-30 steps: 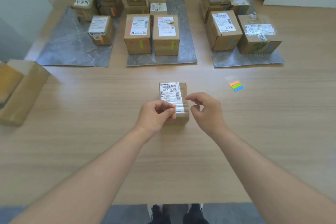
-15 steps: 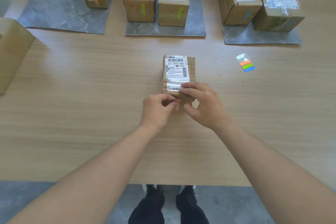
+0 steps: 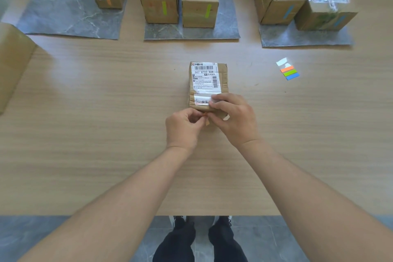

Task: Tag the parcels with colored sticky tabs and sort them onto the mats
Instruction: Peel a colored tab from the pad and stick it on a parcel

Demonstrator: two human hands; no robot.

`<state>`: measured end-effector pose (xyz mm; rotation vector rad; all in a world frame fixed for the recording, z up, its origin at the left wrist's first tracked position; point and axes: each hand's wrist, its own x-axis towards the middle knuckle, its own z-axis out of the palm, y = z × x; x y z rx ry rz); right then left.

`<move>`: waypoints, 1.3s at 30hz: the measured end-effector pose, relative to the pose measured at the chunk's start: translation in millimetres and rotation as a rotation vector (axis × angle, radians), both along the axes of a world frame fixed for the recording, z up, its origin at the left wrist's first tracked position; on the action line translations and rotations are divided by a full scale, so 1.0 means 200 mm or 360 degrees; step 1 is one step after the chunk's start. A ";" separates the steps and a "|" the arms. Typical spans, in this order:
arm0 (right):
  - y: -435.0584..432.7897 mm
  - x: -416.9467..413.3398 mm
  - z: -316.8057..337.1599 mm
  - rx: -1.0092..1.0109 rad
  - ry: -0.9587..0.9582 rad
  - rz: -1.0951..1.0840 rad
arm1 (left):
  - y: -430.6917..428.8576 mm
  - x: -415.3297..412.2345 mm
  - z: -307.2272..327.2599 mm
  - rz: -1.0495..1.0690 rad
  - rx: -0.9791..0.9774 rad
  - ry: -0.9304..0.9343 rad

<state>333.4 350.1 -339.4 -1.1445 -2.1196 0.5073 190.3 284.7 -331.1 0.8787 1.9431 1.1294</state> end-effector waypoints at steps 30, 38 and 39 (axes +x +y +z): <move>-0.01 -0.02 -0.06 0.0116 0.0099 -0.0006 | 0.03 0.04 0.00 0.0080 -0.0111 0.0427; -0.04 -0.09 -0.09 0.0158 -0.0063 -0.0172 | -0.03 -0.13 0.01 0.0243 -0.0063 0.0520; -0.05 -0.10 -0.09 0.0166 -0.0074 -0.0185 | -0.02 -0.15 0.02 0.0255 -0.0024 0.0403</move>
